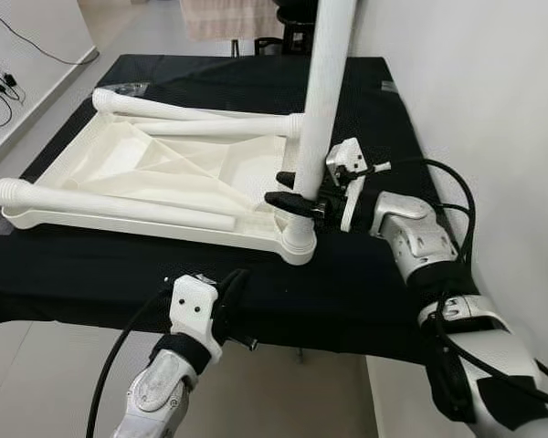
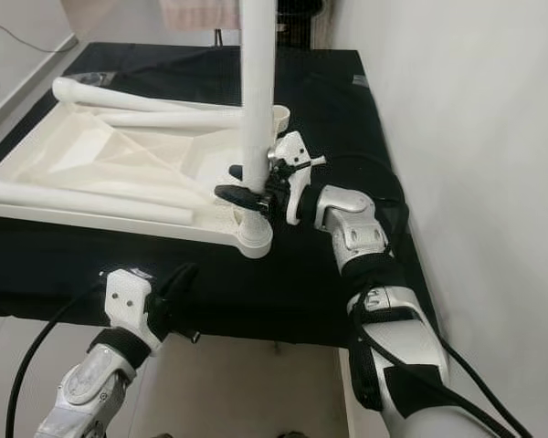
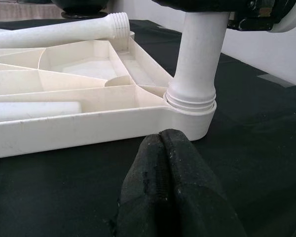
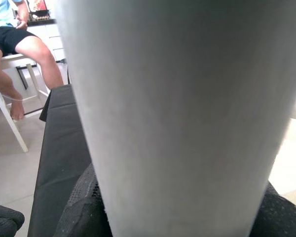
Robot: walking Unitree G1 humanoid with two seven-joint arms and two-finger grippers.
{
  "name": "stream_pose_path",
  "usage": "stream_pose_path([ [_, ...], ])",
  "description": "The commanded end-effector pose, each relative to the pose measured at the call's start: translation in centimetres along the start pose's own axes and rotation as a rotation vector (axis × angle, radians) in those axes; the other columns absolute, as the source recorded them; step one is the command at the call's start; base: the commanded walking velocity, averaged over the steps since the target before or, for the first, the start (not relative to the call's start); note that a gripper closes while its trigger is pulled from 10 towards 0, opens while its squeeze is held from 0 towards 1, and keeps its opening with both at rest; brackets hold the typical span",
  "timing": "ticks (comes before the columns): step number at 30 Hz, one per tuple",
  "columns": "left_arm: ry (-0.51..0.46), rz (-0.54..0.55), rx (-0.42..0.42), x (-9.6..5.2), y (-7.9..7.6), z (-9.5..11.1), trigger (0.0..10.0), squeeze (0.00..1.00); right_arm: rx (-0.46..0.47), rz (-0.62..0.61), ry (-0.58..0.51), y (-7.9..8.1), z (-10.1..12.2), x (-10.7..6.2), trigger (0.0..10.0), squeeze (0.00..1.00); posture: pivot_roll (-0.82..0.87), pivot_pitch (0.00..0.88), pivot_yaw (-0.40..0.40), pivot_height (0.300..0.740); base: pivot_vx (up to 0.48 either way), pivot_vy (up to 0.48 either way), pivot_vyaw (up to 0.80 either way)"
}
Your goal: Building children table
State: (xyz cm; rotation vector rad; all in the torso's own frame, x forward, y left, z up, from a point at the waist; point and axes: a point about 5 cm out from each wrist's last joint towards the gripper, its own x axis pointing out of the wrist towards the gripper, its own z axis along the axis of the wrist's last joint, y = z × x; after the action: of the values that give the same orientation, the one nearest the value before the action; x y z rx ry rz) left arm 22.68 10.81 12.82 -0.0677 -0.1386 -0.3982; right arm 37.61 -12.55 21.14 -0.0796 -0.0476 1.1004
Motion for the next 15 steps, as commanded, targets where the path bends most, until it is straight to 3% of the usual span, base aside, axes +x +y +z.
stream_pose_path([
  [1,0.012,0.006,-0.001,-0.2,0.0,-0.3,10.0,0.0,0.052,0.037,-0.011,0.4,-1.0,0.0,0.0,0.0,0.14,0.119,-0.024,0.74,0.0,0.0,0.0],
  [6,0.011,0.006,-0.004,-0.2,0.0,-0.3,10.0,0.0,0.093,-0.036,-0.03,0.7,-2.3,-0.3,0.0,0.0,0.13,0.129,-0.022,0.74,0.0,0.0,0.0],
  [7,0.01,0.006,-0.004,-0.3,0.0,-0.2,10.0,0.0,0.103,-0.216,0.025,1.0,-4.1,-0.1,0.0,0.0,0.13,0.137,-0.022,0.74,0.0,0.0,0.0],
  [8,0.01,0.006,-0.004,-0.3,0.0,-0.2,10.0,0.0,0.103,-0.216,0.025,1.0,-4.1,-0.1,0.0,0.0,0.13,0.137,-0.022,0.74,0.0,0.0,0.0],
  [9,0.009,0.006,-0.004,-0.4,0.0,-0.1,10.0,0.0,0.095,-0.322,0.065,1.2,-5.1,-0.1,0.0,0.0,0.13,0.137,-0.022,0.74,0.0,0.0,0.0],
  [10,0.009,0.007,-0.003,-0.4,0.1,-0.1,10.0,0.0,0.102,-0.603,0.122,1.5,-6.6,-0.3,0.0,0.0,0.12,0.144,-0.022,0.74,0.0,0.0,0.0],
  [11,0.009,0.006,-0.003,-0.4,0.2,0.0,10.0,0.0,0.188,-0.862,0.157,3.7,-8.4,-0.5,0.0,0.0,0.12,0.148,-0.017,0.74,0.0,0.0,0.0],
  [12,0.009,0.006,-0.003,-0.4,0.2,0.0,10.0,0.0,0.188,-0.862,0.157,3.7,-8.4,-0.5,0.0,0.0,0.12,0.148,-0.017,0.74,0.0,0.0,0.0],
  [13,0.009,0.005,-0.003,-0.4,0.2,0.0,10.0,0.0,0.252,-0.88,0.149,5.1,-8.9,-0.3,0.0,0.0,0.12,0.148,-0.017,0.74,0.0,0.0,0.0],
  [15,0.011,0.004,-0.001,-0.4,0.3,-0.1,10.0,0.0,0.141,-0.729,0.147,7.0,-8.5,1.7,0.0,0.0,0.11,0.139,-0.011,0.74,0.0,0.0,0.0],
])
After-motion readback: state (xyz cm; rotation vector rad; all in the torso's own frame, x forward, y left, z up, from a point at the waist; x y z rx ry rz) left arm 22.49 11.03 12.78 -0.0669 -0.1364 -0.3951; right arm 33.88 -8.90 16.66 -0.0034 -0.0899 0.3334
